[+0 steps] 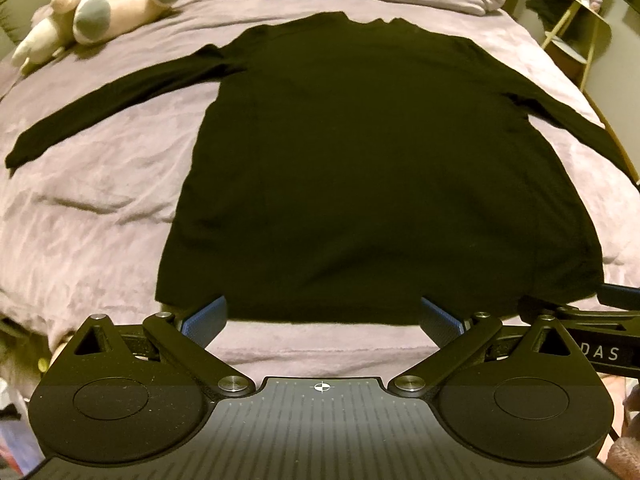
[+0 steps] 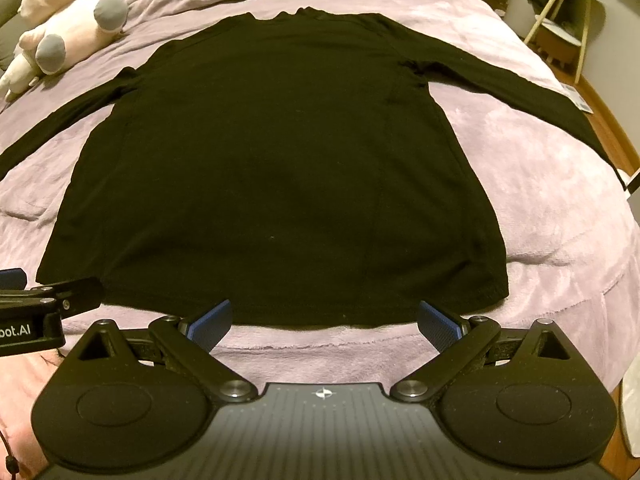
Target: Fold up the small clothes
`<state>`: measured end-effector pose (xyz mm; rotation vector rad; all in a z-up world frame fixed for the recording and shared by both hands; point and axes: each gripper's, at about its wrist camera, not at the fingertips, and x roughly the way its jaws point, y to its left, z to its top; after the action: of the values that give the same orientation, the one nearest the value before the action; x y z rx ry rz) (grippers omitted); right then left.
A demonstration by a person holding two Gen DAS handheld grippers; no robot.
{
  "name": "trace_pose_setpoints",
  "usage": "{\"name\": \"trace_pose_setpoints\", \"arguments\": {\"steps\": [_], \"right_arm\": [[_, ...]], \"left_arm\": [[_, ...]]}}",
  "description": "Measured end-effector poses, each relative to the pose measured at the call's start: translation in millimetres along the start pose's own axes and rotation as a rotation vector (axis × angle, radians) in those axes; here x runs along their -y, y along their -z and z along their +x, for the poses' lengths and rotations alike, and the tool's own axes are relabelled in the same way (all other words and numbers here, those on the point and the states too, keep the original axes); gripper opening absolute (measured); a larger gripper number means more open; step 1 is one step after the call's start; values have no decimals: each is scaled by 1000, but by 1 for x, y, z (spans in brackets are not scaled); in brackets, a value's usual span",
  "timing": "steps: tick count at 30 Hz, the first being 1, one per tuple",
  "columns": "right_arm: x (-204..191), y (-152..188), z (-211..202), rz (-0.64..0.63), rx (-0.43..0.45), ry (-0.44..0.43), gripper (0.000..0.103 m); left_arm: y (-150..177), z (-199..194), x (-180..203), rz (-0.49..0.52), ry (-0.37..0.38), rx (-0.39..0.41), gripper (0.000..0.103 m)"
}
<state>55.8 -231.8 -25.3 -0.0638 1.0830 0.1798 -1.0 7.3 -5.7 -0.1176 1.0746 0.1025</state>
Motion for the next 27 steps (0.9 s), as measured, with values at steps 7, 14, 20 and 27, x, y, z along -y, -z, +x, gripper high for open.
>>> {"name": "trace_pose_setpoints", "arguments": {"steps": [7,14,20,27], "right_arm": [[1,1,0,6,1,1,99],[2,0,1,10,-2,1,99],[3,0,1,10,-1,0,99],[4,1,3,17,-3,-1,99]], "left_arm": [[1,0,0,0,0,-3,103],[1,2,-1,-3,0,-11,103],[1,3,-2,-6,0,-14,103],[2,3,-2,-8,1,-19,103]]}}
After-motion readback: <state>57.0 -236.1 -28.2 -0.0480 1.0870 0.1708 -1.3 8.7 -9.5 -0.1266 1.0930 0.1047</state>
